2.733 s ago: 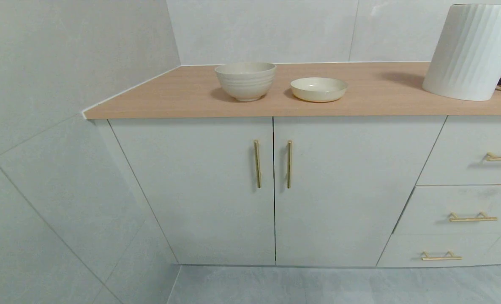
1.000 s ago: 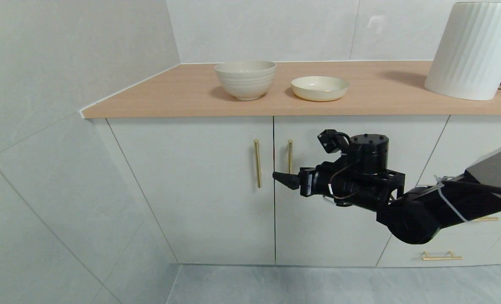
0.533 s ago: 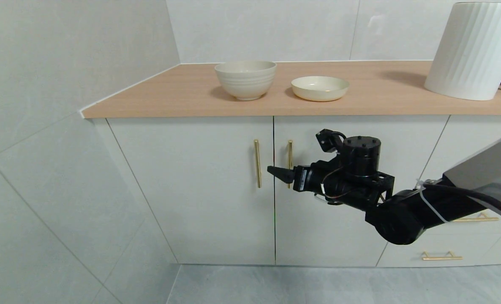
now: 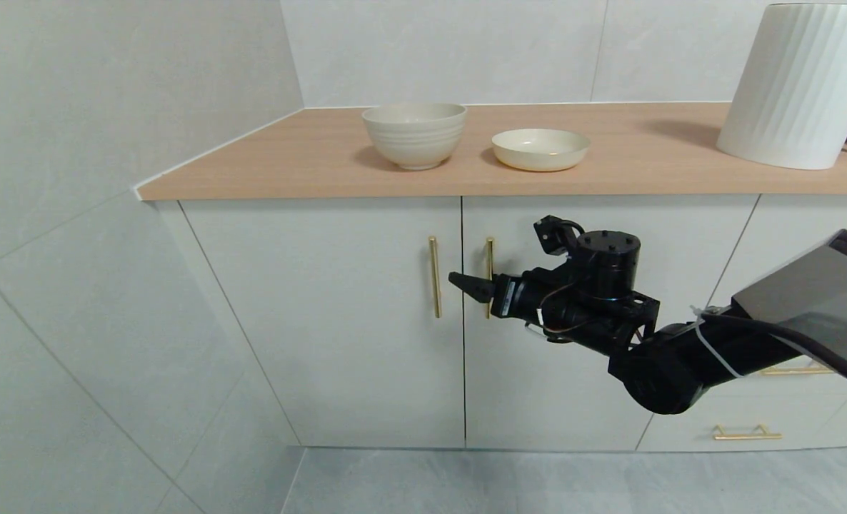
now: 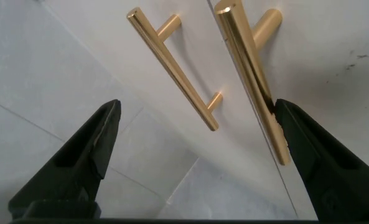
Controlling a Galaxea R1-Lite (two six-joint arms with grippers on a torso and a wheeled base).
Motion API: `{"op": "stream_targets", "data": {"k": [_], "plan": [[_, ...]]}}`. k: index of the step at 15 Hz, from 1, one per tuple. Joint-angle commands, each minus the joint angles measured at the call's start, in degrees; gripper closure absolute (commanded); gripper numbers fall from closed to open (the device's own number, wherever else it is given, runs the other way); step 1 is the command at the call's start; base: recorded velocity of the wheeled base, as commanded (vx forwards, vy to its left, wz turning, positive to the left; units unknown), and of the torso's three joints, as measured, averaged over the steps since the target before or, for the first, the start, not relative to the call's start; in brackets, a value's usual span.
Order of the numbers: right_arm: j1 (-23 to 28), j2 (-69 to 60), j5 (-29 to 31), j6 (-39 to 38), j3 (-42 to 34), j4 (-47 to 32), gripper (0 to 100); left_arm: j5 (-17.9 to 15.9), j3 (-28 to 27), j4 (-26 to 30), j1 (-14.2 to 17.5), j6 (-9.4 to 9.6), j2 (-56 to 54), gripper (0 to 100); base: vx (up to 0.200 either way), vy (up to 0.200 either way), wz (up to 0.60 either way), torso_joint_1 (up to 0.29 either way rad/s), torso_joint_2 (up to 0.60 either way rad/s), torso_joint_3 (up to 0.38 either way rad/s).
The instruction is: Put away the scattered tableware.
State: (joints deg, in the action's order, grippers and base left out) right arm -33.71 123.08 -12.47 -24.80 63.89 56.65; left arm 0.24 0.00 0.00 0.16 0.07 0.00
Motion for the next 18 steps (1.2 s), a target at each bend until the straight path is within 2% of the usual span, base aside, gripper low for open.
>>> {"op": "stream_targets", "data": {"k": [1, 7, 12, 14, 16, 18], "plan": [[-0.3, -0.2, -0.4, -1.0, 0.0, 0.0, 0, 0.0, 0.0, 0.0, 0.0, -0.07, 0.0, 0, 0.0, 0.0, 0.0, 0.0, 0.0, 0.0], [-0.8, 2.3, 0.5, -1.6, 2.8, 0.0, 0, 0.0, 0.0, 0.0, 0.0, 0.01, 0.0, 0, 0.0, 0.0, 0.0, 0.0, 0.0, 0.0], [-0.9, 1.6, -0.1, -2.6, 2.3, 0.0, 0, 0.0, 0.0, 0.0, 0.0, 0.01, 0.0, 0, 0.0, 0.0, 0.0, 0.0, 0.0, 0.0], [-0.9, -0.6, -3.4, -5.4, 0.2, -0.1, 0, 0.0, 0.0, 0.0, 0.0, 0.01, 0.0, 0, 0.0, 0.0, 0.0, 0.0, 0.0, 0.0], [-0.8, -3.7, -9.3, -5.8, -3.2, 0.0, 0, 0.0, 0.0, 0.0, 0.0, -0.07, 0.0, 0, 0.0, 0.0, 0.0, 0.0, 0.0, 0.0], [-0.8, -5.7, -10.3, -5.8, -5.5, 0.0, 0, 0.0, 0.0, 0.0, 0.0, -0.07, 0.0, 0, 0.0, 0.0, 0.0, 0.0, 0.0, 0.0]]}}
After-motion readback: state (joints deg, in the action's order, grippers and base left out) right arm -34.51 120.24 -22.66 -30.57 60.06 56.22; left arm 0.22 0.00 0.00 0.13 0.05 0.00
